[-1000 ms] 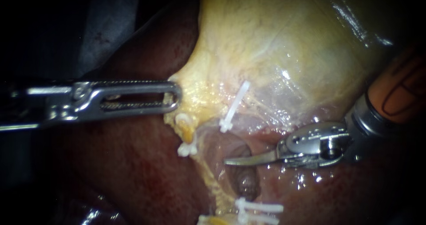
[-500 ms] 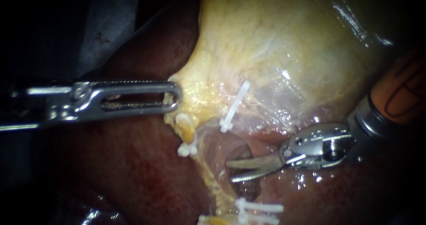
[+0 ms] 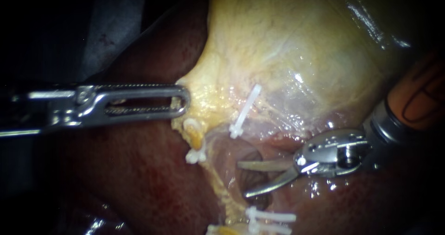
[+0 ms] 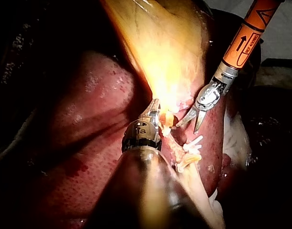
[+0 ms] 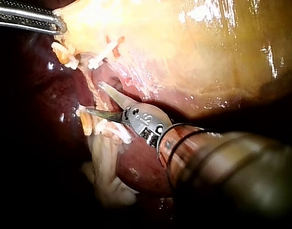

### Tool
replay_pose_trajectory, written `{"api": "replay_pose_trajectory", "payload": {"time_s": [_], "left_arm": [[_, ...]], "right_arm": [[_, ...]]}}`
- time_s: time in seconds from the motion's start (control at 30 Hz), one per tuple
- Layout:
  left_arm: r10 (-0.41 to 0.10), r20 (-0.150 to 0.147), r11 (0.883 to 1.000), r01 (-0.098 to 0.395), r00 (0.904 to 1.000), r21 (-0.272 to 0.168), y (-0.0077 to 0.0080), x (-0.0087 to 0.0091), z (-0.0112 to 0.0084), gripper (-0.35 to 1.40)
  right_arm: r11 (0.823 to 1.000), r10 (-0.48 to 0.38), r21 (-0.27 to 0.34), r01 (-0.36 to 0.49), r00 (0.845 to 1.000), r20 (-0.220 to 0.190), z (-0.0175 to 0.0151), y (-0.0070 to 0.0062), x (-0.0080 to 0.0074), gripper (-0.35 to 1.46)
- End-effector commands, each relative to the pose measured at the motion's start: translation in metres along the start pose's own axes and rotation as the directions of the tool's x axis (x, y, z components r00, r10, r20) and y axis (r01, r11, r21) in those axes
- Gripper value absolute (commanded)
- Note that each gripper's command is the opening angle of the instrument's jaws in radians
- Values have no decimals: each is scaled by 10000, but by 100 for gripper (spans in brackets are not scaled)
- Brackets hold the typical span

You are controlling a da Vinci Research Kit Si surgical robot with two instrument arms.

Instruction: Go back from the cut right tube

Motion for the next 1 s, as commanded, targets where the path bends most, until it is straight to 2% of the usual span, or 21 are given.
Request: {"api": "replay_pose_trajectory", "payload": {"time_s": [0.03, 0.17, 0.47, 0.77, 1.0], "left_arm": [[4, -2, 10000, -4, 10000, 7, 0, 0, 0, -35], [6, -2, 10000, -6, 10000, 8, 1, 0, 0, -35], [13, 3, 10000, -13, 10000, 1, 2, 1, 1, -35], [21, 5, 10000, -21, 10000, -2, 4, 2, 3, -35], [26, 11, 10000, -26, 10000, -10, 4, 3, 4, -35]], "right_arm": [[10000, -11, -23, 11, 10000, -6, -4, -1, 1, 64], [9999, 26, -155, -27, 10000, -74, -23, -6, 5, 63], [9966, -464, -717, 412, 9963, -728, -80, -9, 37, 63], [9842, -1276, -1401, 1079, 9819, -1399, -122, -7, 73, 86], [9820, -1377, -1491, 1162, 9801, -1430, -129, -6, 76, 86]]}}
